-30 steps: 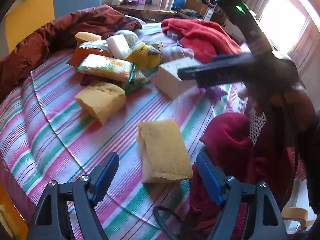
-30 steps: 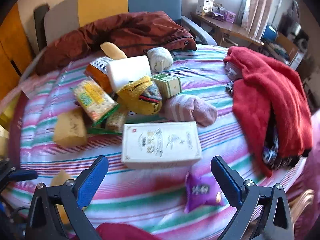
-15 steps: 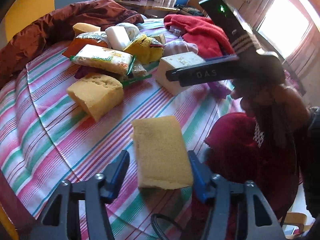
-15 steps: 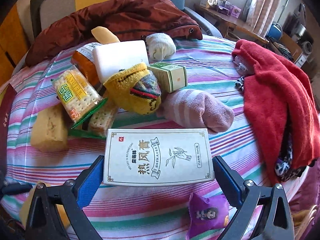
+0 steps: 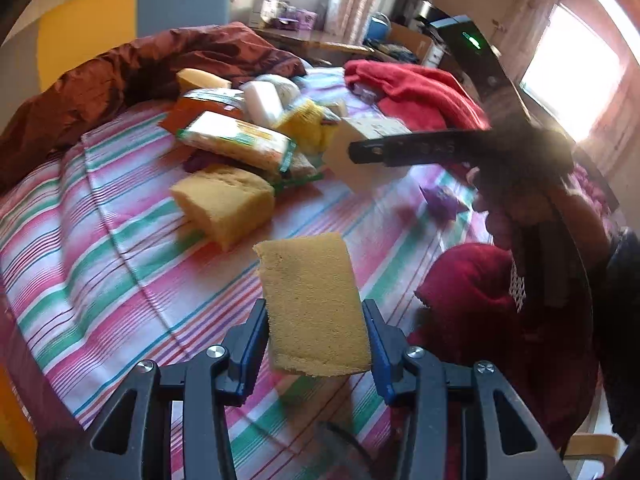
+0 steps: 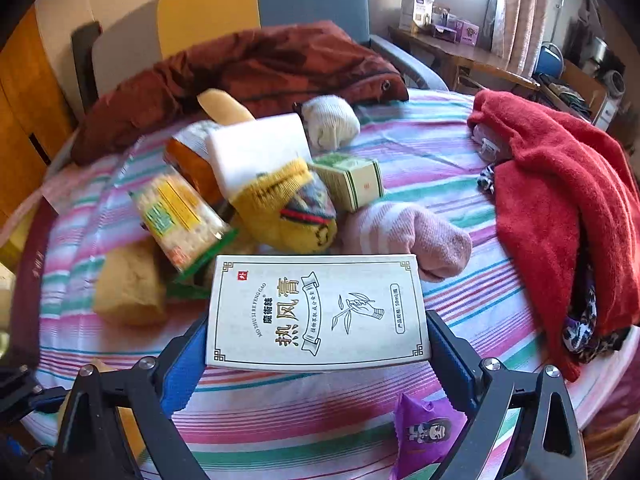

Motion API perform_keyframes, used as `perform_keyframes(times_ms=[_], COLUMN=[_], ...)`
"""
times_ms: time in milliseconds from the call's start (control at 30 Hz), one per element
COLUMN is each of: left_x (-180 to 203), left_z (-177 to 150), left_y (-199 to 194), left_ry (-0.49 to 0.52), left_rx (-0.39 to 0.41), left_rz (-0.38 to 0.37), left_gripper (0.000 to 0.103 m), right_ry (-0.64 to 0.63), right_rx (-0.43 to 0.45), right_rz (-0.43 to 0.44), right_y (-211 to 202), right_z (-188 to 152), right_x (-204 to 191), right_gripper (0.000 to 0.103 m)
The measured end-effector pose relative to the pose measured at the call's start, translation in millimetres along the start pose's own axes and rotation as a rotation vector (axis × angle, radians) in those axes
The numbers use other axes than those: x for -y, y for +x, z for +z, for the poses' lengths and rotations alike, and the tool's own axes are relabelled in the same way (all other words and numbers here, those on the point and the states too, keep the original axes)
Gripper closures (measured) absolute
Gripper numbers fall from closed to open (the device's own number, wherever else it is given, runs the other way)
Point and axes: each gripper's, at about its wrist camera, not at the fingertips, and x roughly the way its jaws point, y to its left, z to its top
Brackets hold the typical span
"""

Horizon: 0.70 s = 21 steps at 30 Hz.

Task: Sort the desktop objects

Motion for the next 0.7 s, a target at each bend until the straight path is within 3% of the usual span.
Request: perform_keyframes(times_ms=[300,600,700], left_x=[-44.3,-119.4,-145.8], left_z=[-11.2,-48.6,-73.5], left_y=[-59.2,-134.1,-161.1], left_ry=[-0.153,-0.389,-0.472], left_rx=[0.112,0.236,0.266], left_rz=[0.094,0.226,0.313], left_gripper=[0.057,0.057,0.057], right_ry=[-0.014,-0.181,-0.235], right_rx=[0.072,0.101,0.087], right_rz=[0.104,0.309,0.389], right_y=[-30.1,-54.7,-55.9], right_z=[2.1,18.0,24.6], right_x=[-32.6,-141.4,-186.0], right_gripper=[0.005,0.005,0.005])
